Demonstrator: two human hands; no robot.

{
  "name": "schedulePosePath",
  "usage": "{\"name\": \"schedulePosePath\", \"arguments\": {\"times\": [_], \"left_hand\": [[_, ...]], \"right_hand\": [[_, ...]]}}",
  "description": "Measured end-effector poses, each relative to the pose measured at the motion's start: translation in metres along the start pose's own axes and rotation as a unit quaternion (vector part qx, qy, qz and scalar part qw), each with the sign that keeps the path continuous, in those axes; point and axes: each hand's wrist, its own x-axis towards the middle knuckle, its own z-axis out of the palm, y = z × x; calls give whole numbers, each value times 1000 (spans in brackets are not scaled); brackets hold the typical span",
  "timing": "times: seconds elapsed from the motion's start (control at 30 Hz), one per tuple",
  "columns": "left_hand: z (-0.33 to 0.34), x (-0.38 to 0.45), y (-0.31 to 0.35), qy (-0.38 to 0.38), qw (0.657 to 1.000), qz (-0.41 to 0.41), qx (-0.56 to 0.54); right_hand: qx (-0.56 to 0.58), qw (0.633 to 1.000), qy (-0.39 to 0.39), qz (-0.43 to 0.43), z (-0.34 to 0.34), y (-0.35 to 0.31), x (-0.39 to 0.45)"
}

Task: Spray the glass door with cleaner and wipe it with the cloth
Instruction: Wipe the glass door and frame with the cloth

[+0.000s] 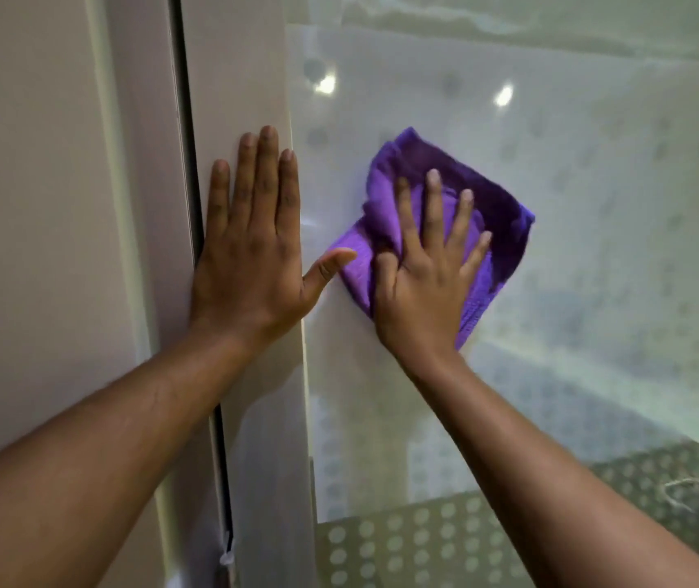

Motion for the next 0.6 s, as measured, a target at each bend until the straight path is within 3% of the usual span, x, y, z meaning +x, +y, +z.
{"name": "schedulePosePath", "arguments": {"times": [0.07,0.13,0.2,0.23,0.3,0.37,0.4,0.43,0.5,0.6], "left_hand": [[-1,-1,-1,-2,1000,0,-1],[-2,0,-1,-2,1000,5,-1],[-2,1,-1,-1,1000,6,1],[-2,1,-1,-2,1000,5,4],[0,0,0,0,1000,0,9],[1,0,2,4,1000,-2,11],[1,0,2,4,1000,-1,8],[1,0,3,5,1000,0,4],[1,1,2,7,1000,2,3],[0,0,1,6,1000,2,6]], "right_hand": [[-21,982,-57,-176,-4,13,-12],[-51,948,-90,-300,-11,48,-4],[-43,949,-78,-302,-13,83,0],[-23,972,-48,-227,-11,97,-5],[20,999,35,35,-6,98,-24],[34,965,82,248,4,63,-42],[31,957,74,278,8,39,-49],[30,967,50,248,10,19,-58],[34,997,-24,66,10,-2,-85],[5,975,-106,-194,2,33,-108]]}}
